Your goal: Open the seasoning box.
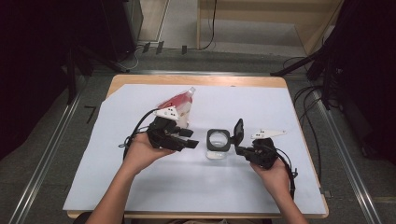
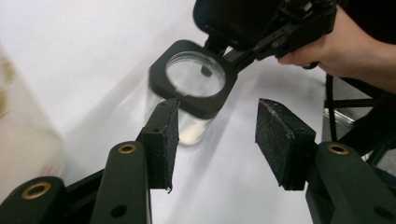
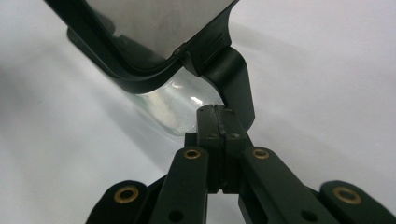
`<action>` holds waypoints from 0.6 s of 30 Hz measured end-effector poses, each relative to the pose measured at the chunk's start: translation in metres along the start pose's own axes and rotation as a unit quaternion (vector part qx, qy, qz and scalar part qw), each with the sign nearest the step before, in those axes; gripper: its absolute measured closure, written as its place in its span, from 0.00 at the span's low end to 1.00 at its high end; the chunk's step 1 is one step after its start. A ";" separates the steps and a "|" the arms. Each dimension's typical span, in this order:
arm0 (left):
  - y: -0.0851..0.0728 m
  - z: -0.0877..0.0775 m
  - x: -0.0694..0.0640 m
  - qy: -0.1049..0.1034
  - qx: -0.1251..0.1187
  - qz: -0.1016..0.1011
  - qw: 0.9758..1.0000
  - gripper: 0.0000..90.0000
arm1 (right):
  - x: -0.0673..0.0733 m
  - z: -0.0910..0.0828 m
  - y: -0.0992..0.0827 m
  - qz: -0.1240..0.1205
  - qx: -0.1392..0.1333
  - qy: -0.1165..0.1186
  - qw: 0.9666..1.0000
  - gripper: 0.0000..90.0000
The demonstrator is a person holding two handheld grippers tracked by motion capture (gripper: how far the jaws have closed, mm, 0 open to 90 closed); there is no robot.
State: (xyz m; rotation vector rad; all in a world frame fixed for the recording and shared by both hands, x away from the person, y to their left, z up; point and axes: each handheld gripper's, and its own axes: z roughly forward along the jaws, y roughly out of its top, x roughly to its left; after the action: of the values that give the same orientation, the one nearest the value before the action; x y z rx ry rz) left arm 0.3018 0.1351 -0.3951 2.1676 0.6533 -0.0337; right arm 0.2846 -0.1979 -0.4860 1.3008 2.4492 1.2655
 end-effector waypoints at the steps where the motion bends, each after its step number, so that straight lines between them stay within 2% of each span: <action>1: -0.002 -0.003 0.001 0.002 -0.001 -0.001 1.000 0.55 | -0.002 0.000 0.001 0.000 -0.003 -0.002 1.000 0.99; 4: -0.007 -0.009 0.004 0.017 0.002 -0.009 1.000 0.53 | -0.005 -0.001 0.002 -0.001 -0.007 -0.009 1.000 0.98; 5: -0.009 -0.011 0.006 0.014 0.002 -0.014 1.000 0.53 | -0.007 -0.002 0.002 0.000 -0.008 -0.008 1.000 0.99; 9: -0.015 -0.020 0.012 0.027 0.003 -0.026 0.999 0.53 | -0.009 -0.003 0.003 0.002 -0.012 -0.010 1.000 0.98; 15: -0.022 -0.033 0.022 0.038 -0.011 -0.044 0.998 0.53 | 0.003 -0.009 -0.001 -0.008 -0.017 0.004 1.000 0.91; 18: -0.024 -0.039 0.026 0.043 -0.015 -0.052 0.998 0.53 | 0.010 -0.010 -0.005 -0.019 -0.017 0.020 0.999 0.84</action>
State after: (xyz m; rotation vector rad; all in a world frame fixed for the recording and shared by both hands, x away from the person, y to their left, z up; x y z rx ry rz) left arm 0.3053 0.1872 -0.3939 2.1139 0.8121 0.0142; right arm 0.2712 -0.1981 -0.4802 1.2278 2.4546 1.3313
